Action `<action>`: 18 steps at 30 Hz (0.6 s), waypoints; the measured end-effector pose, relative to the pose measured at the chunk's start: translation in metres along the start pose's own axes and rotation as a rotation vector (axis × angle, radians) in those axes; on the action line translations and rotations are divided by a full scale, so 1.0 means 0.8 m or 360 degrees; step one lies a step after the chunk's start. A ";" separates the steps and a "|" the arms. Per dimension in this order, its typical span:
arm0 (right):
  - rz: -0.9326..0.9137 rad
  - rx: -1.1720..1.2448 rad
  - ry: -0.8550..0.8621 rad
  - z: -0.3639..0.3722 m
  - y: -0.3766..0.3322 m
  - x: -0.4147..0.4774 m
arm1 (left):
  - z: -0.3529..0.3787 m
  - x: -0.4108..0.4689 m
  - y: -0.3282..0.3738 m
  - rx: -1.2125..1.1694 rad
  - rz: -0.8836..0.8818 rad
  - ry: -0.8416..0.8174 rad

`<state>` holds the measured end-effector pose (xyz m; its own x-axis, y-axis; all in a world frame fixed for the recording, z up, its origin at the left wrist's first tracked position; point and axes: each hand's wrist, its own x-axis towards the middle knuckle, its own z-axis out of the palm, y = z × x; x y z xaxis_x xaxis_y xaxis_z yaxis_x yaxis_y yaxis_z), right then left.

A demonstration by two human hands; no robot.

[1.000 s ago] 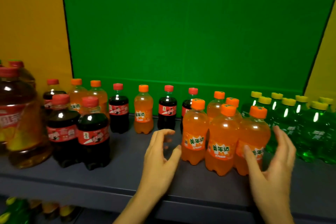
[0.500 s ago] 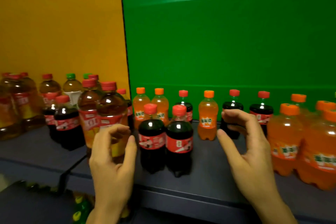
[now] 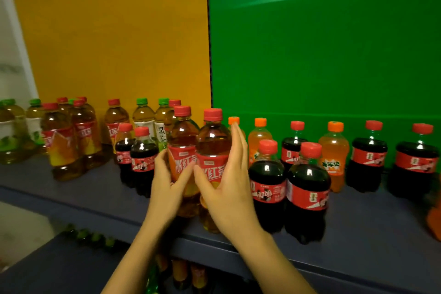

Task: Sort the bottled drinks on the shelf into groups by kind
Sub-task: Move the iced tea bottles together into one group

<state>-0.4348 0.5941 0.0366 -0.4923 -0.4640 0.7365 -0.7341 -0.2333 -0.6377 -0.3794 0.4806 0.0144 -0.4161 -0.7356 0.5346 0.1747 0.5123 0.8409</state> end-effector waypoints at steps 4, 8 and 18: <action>0.0131 0.0060 0.0013 0.015 0.022 -0.007 | 0.006 0.014 -0.006 -0.0413 -0.0253 -0.0178; 0.0321 0.0025 -0.0031 0.021 0.039 -0.016 | 0.003 0.021 -0.012 -0.0471 -0.0378 -0.0263; 0.0456 0.0266 -0.0131 0.026 0.047 -0.021 | -0.012 -0.017 -0.004 -0.0459 -0.0079 0.0198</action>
<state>-0.4447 0.5755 -0.0041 -0.6230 -0.5969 0.5056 -0.4813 -0.2170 -0.8493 -0.3657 0.4848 0.0056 -0.3214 -0.8141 0.4837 0.4100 0.3408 0.8460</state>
